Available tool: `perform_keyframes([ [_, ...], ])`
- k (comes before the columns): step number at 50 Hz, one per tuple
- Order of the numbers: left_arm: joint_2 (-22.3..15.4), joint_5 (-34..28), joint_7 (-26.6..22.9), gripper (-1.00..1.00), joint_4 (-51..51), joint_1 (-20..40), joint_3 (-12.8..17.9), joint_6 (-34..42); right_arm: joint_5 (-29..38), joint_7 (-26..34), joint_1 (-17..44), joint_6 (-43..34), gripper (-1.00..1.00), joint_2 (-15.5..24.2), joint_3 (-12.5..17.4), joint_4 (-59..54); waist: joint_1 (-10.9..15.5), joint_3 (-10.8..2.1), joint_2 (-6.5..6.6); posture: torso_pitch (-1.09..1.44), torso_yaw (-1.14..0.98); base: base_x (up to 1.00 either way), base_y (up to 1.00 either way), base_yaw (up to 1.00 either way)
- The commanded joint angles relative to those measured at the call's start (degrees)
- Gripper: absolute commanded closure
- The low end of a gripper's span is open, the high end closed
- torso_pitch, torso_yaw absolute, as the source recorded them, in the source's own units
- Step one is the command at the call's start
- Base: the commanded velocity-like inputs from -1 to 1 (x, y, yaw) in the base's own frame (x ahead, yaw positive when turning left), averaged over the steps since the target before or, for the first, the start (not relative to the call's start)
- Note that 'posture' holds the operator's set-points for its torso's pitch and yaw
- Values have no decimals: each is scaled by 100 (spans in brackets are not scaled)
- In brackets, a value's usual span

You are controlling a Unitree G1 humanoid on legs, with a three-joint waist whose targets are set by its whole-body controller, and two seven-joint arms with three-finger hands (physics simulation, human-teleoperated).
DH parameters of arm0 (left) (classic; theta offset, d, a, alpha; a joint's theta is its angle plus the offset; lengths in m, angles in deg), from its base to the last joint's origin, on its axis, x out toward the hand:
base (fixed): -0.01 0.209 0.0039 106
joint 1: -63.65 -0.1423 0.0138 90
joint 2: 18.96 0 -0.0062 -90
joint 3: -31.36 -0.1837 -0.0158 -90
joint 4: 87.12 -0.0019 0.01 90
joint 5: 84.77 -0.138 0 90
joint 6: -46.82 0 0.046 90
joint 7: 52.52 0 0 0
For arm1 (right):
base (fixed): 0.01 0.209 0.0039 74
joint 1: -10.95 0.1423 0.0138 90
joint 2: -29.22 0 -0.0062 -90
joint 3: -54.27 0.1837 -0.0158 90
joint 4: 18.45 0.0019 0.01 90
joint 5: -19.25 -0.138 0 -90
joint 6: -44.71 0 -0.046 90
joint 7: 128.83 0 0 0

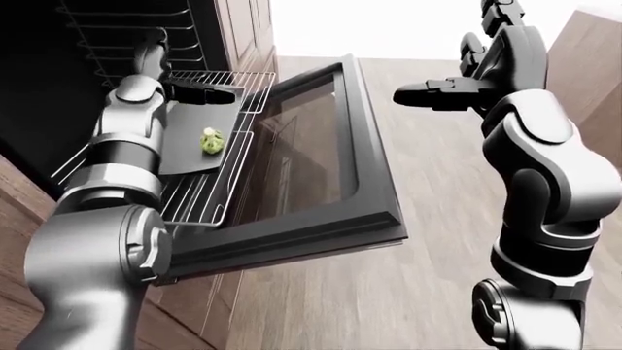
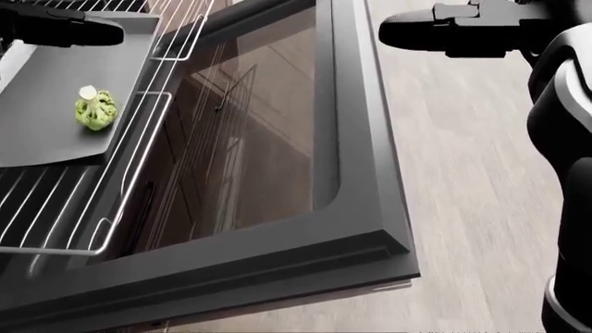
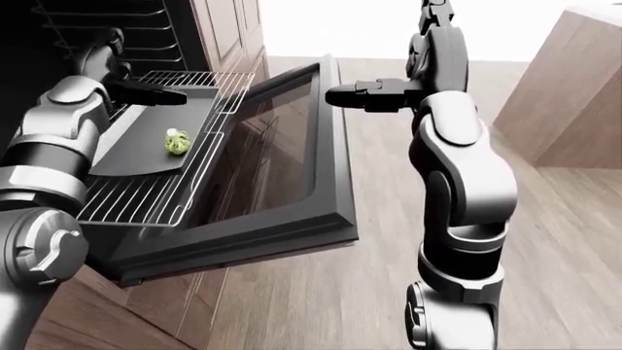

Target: Place the broccoli on the rack of the oven.

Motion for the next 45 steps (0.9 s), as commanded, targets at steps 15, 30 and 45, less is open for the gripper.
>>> perform_keyframes([
  [15, 197, 1471, 151, -100, 4178, -1395, -20, 1582, 60, 17, 411, -204, -100, 211, 138, 255, -17, -145, 32, 0, 0, 0, 0, 0],
  [30, 424, 2061, 696, -100, 6757, -2362, 55, 2632, 190, 98, 520, -345, -100, 254, 134, 406, 2, -111, 31, 0, 0, 0, 0, 0],
  [45, 769, 2363, 1480, -100, 8468, -2927, -27, 2062, 777, 353, 744, -427, -100, 342, 2, 839, 7, -62, 33, 0, 0, 0, 0, 0],
])
